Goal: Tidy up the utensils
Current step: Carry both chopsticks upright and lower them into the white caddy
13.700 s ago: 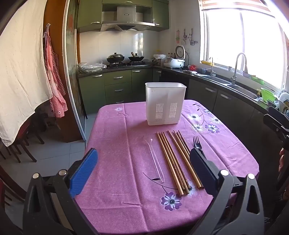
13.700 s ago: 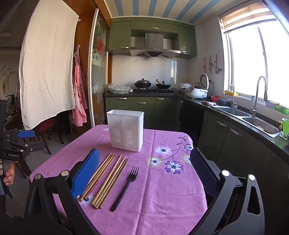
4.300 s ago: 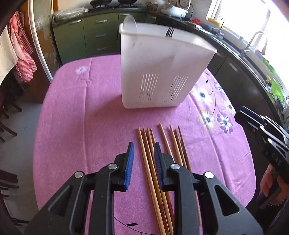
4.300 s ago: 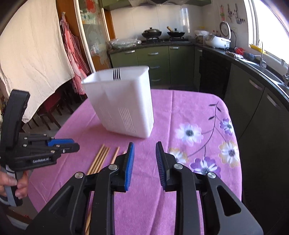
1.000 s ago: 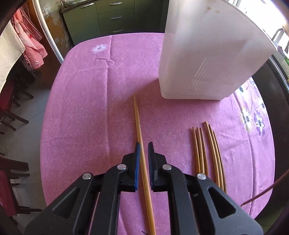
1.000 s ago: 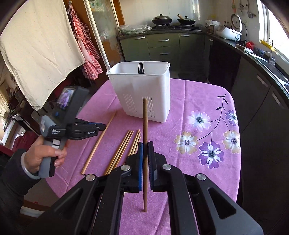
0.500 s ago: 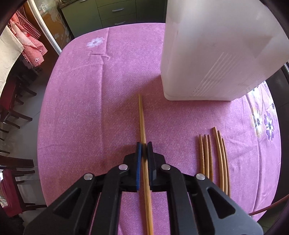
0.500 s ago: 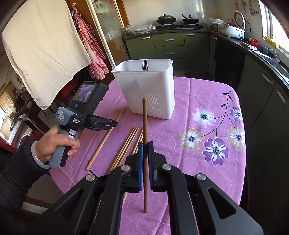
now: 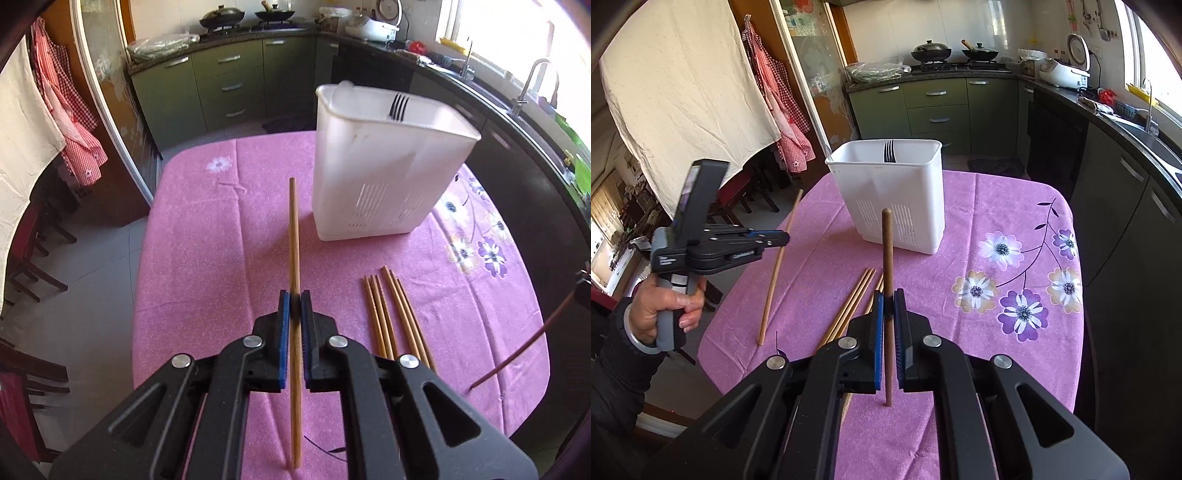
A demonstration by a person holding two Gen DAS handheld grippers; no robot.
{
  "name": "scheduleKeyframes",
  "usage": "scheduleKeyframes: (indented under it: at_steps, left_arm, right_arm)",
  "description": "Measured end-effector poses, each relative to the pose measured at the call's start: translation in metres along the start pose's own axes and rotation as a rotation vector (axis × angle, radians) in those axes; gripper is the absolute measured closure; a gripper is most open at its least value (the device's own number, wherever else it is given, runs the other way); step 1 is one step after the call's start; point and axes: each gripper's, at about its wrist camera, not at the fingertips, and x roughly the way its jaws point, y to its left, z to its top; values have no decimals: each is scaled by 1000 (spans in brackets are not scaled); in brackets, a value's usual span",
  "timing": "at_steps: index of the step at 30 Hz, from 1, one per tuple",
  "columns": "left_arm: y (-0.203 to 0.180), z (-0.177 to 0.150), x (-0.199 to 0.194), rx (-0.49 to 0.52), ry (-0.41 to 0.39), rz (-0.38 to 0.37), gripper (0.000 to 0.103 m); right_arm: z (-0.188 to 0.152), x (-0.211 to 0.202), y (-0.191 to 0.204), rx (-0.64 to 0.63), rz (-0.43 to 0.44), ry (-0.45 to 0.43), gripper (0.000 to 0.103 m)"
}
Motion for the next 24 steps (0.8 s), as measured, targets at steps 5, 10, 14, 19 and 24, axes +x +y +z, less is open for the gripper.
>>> scheduleKeyframes:
  at_steps: [5,10,14,19,24]
  left_arm:
    - [-3,-16,-43,34,-86,8,97]
    - [-4,-31,-64,51,-132,6,97]
    - [-2,-37,-72,49,-144,-6,97]
    - [-2,-40,-77,57,-146,-16,97]
    - [-3,-40,-79,59,-149,-31,97]
  right_arm:
    - [-3,-4,3,-10,-4,-3,97]
    - [-5,-8,5,-17,-9,-8,97]
    - [-6,-9,8,-24,-10,-6,97]
    - [-5,-9,11,-33,-9,-4,97]
    - [-2,-7,12,-35,-5,-3,97]
